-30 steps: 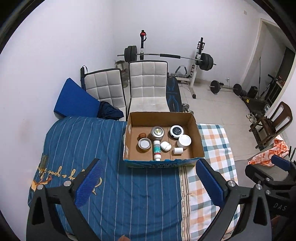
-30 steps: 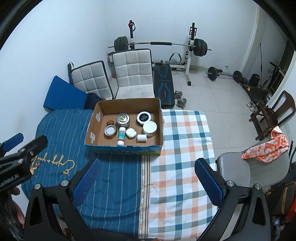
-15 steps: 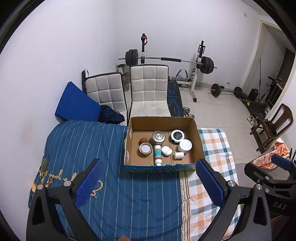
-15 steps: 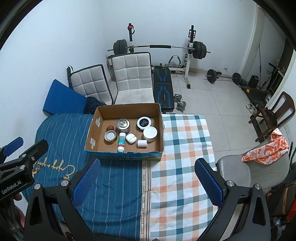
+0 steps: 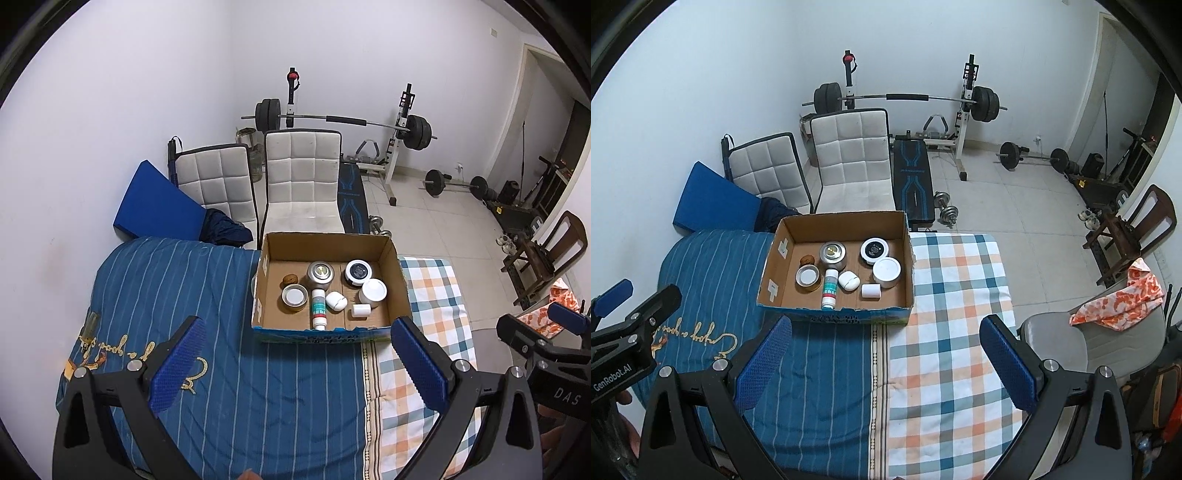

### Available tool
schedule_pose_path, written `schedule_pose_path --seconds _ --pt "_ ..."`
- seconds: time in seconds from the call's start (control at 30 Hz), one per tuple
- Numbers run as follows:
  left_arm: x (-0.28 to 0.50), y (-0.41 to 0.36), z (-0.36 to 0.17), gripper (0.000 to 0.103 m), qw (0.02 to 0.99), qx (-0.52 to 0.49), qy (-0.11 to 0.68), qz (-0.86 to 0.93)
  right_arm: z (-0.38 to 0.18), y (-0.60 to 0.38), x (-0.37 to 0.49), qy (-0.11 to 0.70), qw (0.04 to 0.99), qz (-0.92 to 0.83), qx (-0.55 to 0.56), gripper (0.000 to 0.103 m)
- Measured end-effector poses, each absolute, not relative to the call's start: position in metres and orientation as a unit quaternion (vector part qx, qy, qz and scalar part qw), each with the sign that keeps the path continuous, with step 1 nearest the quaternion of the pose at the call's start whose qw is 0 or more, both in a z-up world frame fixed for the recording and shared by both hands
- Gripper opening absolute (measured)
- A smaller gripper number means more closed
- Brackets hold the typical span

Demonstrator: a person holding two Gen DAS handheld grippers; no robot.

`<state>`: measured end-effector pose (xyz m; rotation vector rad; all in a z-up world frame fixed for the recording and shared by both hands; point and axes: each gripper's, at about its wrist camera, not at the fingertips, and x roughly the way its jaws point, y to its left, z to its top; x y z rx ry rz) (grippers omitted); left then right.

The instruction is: Organize rigid objects

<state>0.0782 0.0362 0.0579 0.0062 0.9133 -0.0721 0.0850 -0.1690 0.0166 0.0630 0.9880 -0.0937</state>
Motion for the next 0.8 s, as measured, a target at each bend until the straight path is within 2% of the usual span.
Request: schedule_pose_path --seconds 0.8 --pt "0.0760 0.0352 0.0531 0.103 0.900 0.005 0.435 -0.040 0.0247 -0.1692 0.0832 0.464 0.884 -0.054 0.029 0.103"
